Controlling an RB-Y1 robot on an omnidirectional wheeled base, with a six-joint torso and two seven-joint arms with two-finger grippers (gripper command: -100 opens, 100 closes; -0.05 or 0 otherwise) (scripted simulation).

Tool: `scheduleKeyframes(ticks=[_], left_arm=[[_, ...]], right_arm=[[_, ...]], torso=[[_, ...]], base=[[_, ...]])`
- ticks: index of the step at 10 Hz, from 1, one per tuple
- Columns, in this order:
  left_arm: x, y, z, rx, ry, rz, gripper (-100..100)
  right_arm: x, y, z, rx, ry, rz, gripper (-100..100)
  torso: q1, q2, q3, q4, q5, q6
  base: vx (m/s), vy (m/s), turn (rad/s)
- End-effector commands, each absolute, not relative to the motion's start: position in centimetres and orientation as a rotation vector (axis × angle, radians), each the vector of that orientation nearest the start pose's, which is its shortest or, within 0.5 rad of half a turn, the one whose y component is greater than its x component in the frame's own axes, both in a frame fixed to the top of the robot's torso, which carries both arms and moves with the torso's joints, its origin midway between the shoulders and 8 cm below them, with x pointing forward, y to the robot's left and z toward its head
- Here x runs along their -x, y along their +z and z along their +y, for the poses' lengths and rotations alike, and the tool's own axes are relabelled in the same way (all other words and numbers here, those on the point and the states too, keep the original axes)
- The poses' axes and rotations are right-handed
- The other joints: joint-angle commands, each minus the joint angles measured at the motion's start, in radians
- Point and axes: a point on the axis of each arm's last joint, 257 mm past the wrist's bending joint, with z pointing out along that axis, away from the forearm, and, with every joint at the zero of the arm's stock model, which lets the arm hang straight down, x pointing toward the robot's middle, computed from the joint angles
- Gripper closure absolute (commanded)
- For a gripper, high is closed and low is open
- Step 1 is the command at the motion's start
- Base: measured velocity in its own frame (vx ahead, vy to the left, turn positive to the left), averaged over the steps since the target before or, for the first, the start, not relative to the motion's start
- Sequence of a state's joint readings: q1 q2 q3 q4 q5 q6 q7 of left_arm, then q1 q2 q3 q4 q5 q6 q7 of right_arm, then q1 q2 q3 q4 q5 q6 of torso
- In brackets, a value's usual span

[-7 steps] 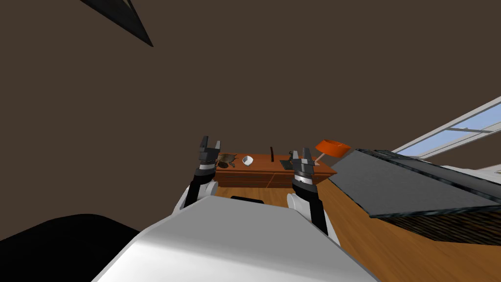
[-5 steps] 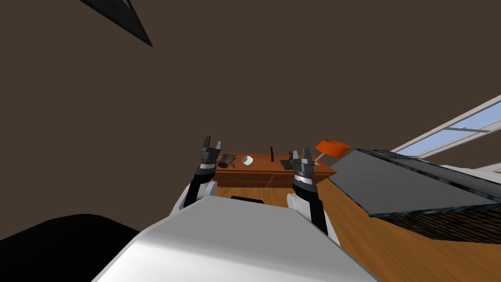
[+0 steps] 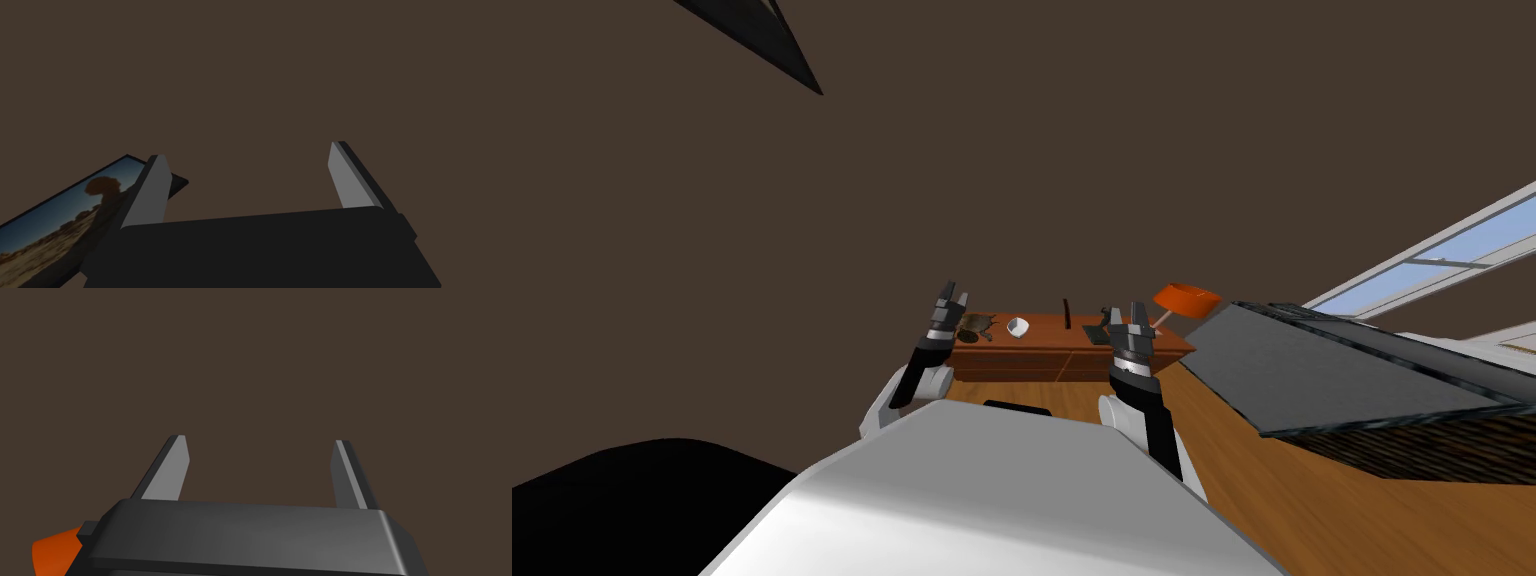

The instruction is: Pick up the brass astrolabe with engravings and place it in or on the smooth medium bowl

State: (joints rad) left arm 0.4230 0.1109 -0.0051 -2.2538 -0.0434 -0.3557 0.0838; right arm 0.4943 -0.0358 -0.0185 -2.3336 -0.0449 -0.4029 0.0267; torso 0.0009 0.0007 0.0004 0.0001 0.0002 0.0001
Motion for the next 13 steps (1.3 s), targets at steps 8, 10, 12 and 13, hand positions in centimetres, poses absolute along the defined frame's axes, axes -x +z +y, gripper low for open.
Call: scheduleKeyframes(ticks=[8,10,12,13], left_arm=[[-43.4,-5.3,29.5,0.805,-1.159,0.972,-100],[-44.6,-6.8,30.6,0.843,-1.112,1.01,-100],[-45.7,-8.3,31.8,0.885,-1.063,1.047,-100],[-45.7,-8.6,31.9,0.893,-1.059,1.054,-100]], right_arm=[[-34.8,3.2,-28.6,-0.678,1.284,0.647,0],[-34.8,3.2,-28.6,-0.678,1.284,0.647,0],[-34.8,3.2,-28.6,-0.678,1.284,0.647,0],[-34.8,3.2,-28.6,-0.678,1.284,0.647,0]], torso=[[0.0,0.0,0.0,0.0,0.0,0.0],[0.0,0.0,0.0,0.0,0.0,0.0],[0.0,0.0,0.0,0.0,0.0,0.0],[0.0,0.0,0.0,0.0,0.0,0.0]], base=[[-0.013,0.009,-0.026],[-0.011,0.01,-0.031],[-0.011,0.011,-0.031],[0.0,0.0,0.0]])
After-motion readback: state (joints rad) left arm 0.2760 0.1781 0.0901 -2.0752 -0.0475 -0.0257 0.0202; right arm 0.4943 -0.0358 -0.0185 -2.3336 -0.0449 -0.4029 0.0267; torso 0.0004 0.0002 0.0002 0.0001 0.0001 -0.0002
